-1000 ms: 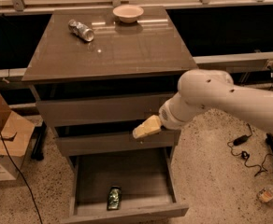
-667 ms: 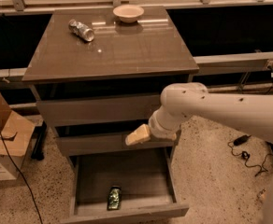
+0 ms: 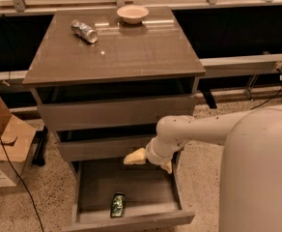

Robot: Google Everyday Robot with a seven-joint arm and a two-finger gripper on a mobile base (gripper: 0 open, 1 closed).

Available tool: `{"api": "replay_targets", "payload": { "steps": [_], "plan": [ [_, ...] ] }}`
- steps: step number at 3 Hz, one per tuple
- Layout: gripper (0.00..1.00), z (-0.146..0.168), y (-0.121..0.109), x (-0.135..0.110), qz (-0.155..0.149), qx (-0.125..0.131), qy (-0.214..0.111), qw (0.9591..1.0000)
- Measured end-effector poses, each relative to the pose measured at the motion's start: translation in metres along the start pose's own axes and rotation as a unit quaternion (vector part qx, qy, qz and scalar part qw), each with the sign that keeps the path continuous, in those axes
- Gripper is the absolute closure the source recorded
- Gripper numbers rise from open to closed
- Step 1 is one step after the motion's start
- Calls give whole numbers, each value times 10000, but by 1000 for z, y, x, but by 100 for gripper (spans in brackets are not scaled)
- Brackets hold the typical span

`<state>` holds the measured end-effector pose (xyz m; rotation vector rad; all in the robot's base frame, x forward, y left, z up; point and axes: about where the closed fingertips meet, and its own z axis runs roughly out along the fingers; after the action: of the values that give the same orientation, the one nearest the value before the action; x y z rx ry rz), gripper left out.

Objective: Pick green can from bottom drawer and place on counter

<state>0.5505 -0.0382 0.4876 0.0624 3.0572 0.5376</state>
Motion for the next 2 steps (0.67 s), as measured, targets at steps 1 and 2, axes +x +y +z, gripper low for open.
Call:
{"api": "replay_targets", "payload": {
  "steps": [1, 2],
  "plan": [
    [0, 11, -2, 1, 59, -25, 16, 10000],
    [0, 18, -5, -2, 251, 3, 63, 9997]
  ]
}}
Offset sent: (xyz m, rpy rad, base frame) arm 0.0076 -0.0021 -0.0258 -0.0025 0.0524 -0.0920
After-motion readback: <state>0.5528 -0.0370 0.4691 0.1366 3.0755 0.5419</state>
